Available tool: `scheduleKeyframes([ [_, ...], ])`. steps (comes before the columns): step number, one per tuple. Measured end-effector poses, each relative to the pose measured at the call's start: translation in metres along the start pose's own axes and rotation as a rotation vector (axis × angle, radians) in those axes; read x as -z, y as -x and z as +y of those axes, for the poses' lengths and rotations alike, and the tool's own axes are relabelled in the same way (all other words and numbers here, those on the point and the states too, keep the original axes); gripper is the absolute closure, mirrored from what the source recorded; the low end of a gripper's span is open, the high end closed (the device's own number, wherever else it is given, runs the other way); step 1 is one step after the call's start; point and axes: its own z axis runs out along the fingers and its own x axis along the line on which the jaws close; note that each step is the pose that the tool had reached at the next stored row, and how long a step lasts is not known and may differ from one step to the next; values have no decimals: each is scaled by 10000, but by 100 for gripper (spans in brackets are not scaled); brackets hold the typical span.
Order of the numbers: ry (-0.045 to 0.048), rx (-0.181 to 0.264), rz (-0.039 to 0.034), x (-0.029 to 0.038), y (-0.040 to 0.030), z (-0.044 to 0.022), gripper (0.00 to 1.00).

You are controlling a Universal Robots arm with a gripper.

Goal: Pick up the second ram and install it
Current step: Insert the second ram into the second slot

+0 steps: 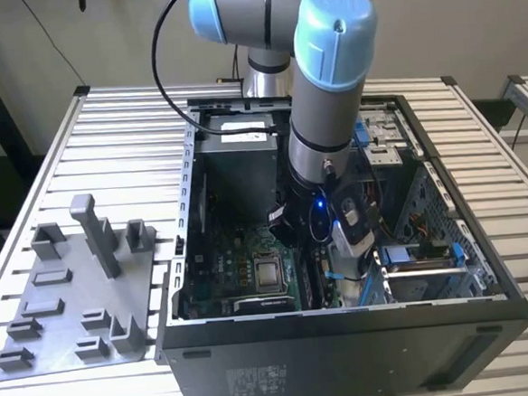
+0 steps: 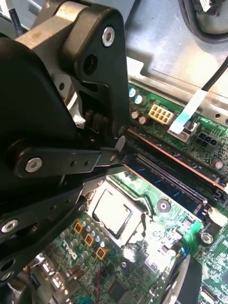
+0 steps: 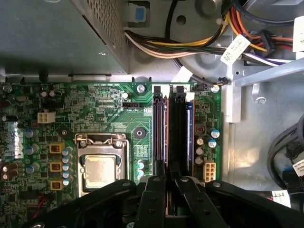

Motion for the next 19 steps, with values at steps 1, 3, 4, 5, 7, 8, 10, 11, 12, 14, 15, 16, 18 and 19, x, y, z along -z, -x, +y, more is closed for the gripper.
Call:
scheduleKeyframes([
  [1, 2, 0, -1, -6, 0, 0, 86],
  [3, 2, -2, 1, -8, -1, 0, 86],
  [4, 3, -2, 0, -9, -1, 0, 86],
  [5, 3, -2, 0, -9, -1, 1, 86],
  [7, 4, -2, 0, -10, 0, 1, 86],
  [8, 5, -1, 0, -10, -1, 1, 86],
  [10, 5, -1, 1, -11, 0, 1, 86],
  [11, 4, -1, 0, -11, 0, 1, 84],
  [12, 5, -2, 1, -11, -1, 1, 84],
  [14, 5, -2, 1, -11, -1, 1, 78],
  [15, 2, -2, 0, -11, 0, 1, 71],
  [16, 4, -2, -1, 9, 0, 2, 71],
  [18, 4, -4, -1, 98, 0, 6, 71],
  [19, 1, -4, 0, 144, 0, 8, 71],
])
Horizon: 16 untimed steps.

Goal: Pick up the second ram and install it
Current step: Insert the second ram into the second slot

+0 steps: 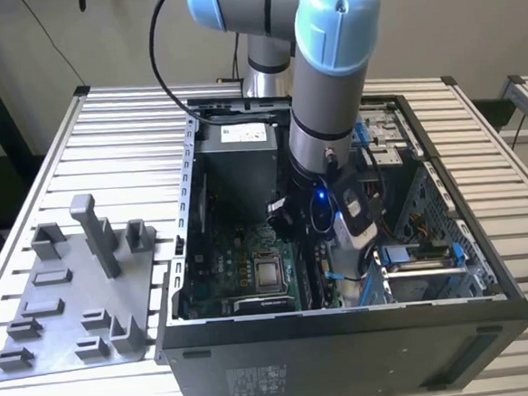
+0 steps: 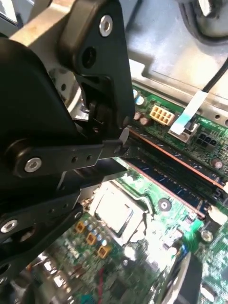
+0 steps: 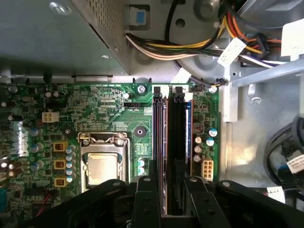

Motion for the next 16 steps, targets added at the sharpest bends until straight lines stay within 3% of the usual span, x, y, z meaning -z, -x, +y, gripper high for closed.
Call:
scheduleKeyframes([
  [5, 1, 0, 0, 222, 1, 11, 71],
  [9, 2, 10, 0, 228, 1, 11, 71],
  [10, 2, 14, 0, 228, 1, 10, 80],
  [11, 0, 19, 1, 229, 1, 10, 80],
  [12, 1, 22, 1, 228, 1, 10, 86],
  [16, 0, 38, 2, 229, 1, 10, 89],
])
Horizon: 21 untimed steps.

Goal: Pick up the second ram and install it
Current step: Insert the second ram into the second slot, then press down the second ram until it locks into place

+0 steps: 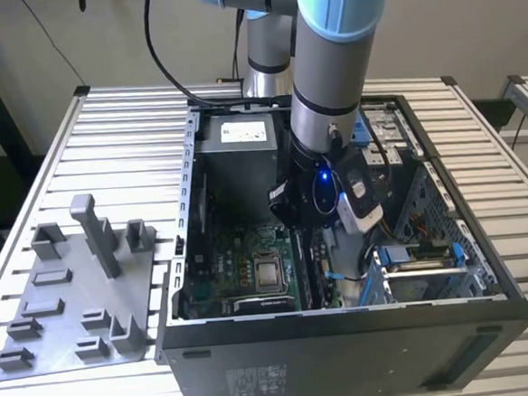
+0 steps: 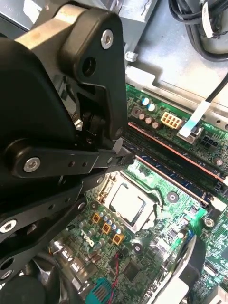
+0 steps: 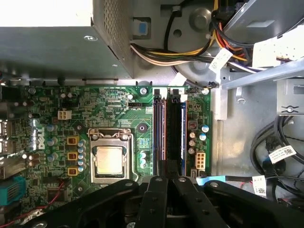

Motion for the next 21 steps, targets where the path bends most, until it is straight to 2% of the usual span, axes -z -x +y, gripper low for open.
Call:
scheduleKeyframes([
  [16, 2, 56, 4, 2, 2, -1, 89],
  [21, 8, 840, 41, 0, 2, -1, 89],
])
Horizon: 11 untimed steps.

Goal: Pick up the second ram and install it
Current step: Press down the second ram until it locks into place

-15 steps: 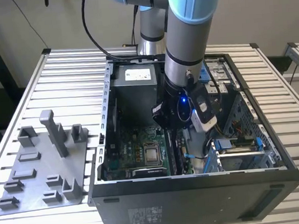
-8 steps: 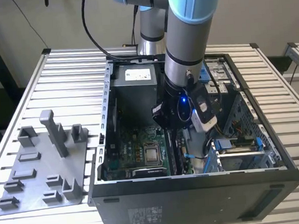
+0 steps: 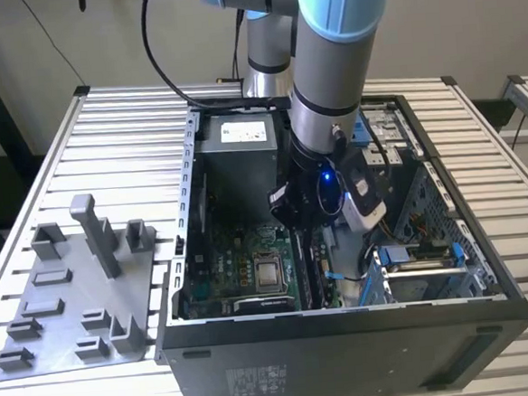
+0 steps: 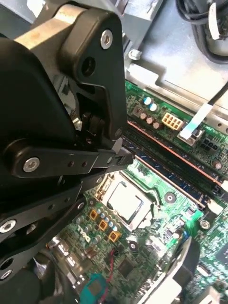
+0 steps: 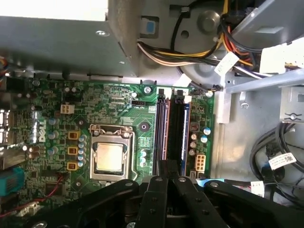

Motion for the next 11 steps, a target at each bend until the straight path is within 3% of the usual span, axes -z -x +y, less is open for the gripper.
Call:
scheduleKeyframes([
  [11, 10, 1964, 97, -4, 0, 0, 89],
])
